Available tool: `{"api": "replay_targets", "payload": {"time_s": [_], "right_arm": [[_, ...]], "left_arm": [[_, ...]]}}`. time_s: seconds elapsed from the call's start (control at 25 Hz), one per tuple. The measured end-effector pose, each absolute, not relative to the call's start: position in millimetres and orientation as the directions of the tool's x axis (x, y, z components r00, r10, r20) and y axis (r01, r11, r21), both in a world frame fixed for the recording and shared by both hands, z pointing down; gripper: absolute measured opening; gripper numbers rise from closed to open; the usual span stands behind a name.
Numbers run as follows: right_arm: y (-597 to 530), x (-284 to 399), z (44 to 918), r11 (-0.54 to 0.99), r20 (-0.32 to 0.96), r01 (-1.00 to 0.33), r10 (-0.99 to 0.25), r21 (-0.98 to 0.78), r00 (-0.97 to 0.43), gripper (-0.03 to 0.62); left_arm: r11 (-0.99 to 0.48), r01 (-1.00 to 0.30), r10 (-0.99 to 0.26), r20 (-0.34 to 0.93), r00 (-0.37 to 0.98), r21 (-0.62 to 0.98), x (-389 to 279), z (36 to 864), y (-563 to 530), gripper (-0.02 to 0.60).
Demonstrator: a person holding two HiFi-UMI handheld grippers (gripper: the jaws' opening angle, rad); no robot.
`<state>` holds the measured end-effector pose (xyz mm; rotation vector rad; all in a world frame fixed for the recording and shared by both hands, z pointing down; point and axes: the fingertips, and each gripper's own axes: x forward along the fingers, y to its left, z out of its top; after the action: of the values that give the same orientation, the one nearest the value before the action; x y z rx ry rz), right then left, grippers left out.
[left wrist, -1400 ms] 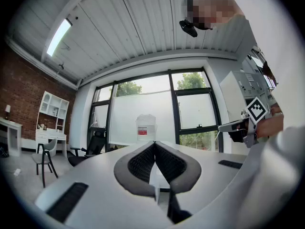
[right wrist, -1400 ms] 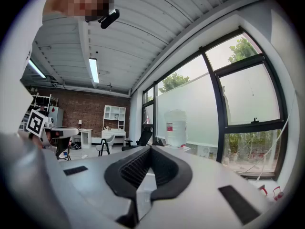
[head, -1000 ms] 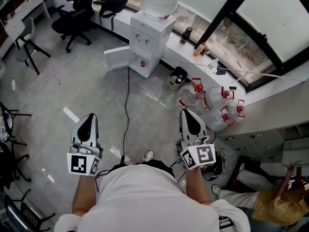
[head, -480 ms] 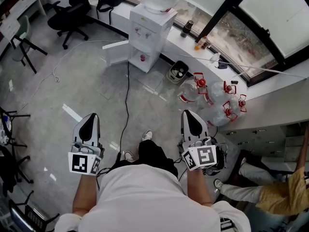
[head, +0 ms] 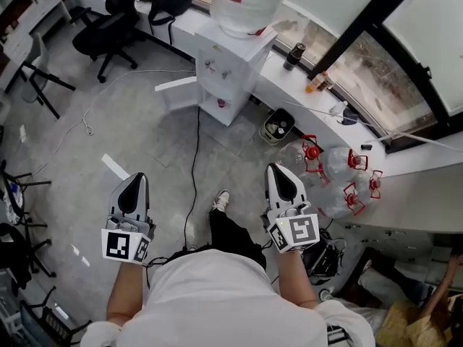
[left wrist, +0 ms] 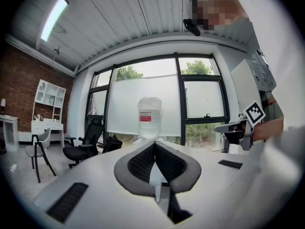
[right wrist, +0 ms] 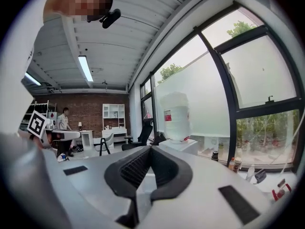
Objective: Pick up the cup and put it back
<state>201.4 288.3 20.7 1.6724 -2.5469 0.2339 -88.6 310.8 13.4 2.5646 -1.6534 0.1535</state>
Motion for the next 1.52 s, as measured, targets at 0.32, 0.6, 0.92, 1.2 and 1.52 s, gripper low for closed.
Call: {"api": "replay_targets", "payload": {"time_s": [0.32, 0.6, 0.92, 1.2, 1.52], "right_arm": [[160.4, 239.3, 9.7, 0.445, 0.121, -0.889, -0.882, -0.107, -0.455, 0.020], [120.3, 231.2, 14.9, 0.490, 0.125, -0.860, -0.853, -0.141, -0.506, 0.020], [78.8, 210.4, 29.2, 0.477, 0.148, -0.866, -0.855, -0.149, -0.497, 0.020], [24.3, 157.6, 54.1, 0.425, 0.231, -0.903, -0.874, -0.061, -0.427, 0.020], [-58.6, 112.8, 133.1, 0.400, 0.249, -0.914, -0.894, 0.069, -0.373, 0.020]], "left_arm": [[-0.371, -0.929, -0.924, 0.110, 0.367, -0.016, -45.1, -11.8, 201.9, 0.023], [-0.314, -0.948, -0.948, 0.072, 0.310, -0.055, -51.0, -34.5, 163.8, 0.023], [-0.314, -0.948, -0.947, 0.084, 0.309, -0.052, -76.7, -27.5, 121.1, 0.023], [-0.428, -0.904, -0.897, 0.124, 0.425, 0.007, -115.8, 13.7, 42.6, 0.023], [-0.563, -0.826, -0.824, 0.096, 0.558, -0.029, -127.8, 96.8, -55.7, 0.023]]}}
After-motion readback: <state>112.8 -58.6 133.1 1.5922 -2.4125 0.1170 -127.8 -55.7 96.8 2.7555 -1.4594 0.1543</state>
